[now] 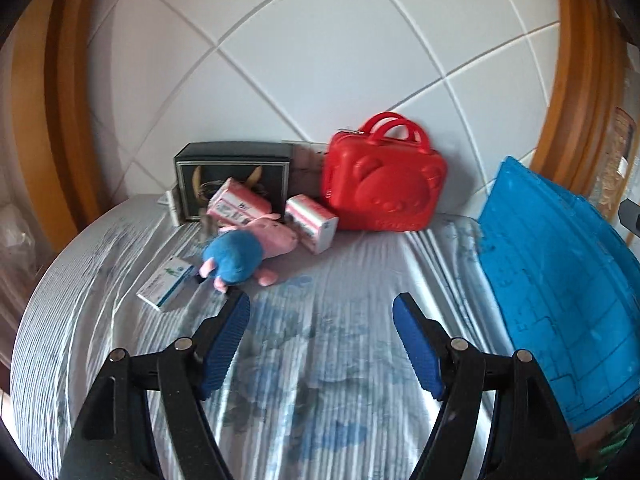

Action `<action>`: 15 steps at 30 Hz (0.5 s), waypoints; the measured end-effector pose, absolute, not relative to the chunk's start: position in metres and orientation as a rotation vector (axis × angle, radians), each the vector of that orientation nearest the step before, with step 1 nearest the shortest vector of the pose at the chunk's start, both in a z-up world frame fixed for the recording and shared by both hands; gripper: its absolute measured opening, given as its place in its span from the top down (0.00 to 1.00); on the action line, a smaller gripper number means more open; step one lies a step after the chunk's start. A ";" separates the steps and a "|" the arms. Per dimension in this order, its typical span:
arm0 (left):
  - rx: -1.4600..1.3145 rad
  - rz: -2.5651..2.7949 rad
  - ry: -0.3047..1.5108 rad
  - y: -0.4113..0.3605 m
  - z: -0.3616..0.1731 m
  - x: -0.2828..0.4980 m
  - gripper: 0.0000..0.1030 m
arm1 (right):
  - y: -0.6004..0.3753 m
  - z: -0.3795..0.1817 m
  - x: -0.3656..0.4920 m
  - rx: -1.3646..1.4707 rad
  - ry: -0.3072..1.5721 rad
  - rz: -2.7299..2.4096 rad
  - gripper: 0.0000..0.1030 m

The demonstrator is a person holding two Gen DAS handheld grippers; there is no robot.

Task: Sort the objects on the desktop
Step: 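Withdraw both tools from the bin back toward the bed, then grasp the blue-shirt pig plush with both tools together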

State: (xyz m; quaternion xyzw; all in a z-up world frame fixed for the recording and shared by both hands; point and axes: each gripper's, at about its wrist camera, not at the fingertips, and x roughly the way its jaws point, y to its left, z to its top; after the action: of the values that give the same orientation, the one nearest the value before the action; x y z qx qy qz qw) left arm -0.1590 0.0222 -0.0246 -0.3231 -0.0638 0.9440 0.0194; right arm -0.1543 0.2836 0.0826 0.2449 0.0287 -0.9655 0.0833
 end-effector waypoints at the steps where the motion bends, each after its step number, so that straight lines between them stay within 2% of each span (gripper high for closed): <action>1: -1.028 2.943 -0.211 0.008 -0.030 -0.162 0.28 | 0.271 0.075 -0.164 0.763 0.089 -2.855 0.00; 8: -1.222 3.007 -0.295 -0.077 -0.074 -0.202 0.28 | 0.206 0.018 -0.235 0.966 0.145 -2.698 0.00; 15: -1.374 2.974 -0.408 -0.107 -0.119 -0.288 0.28 | 0.164 -0.038 -0.320 1.067 0.239 -2.594 0.00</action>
State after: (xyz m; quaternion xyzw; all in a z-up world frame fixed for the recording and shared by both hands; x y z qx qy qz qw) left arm -0.2875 -0.1074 -0.1193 -0.4150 -0.1231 0.8980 -0.0796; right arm -0.3205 0.1641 -0.0383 0.3739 0.0838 -0.9093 0.1624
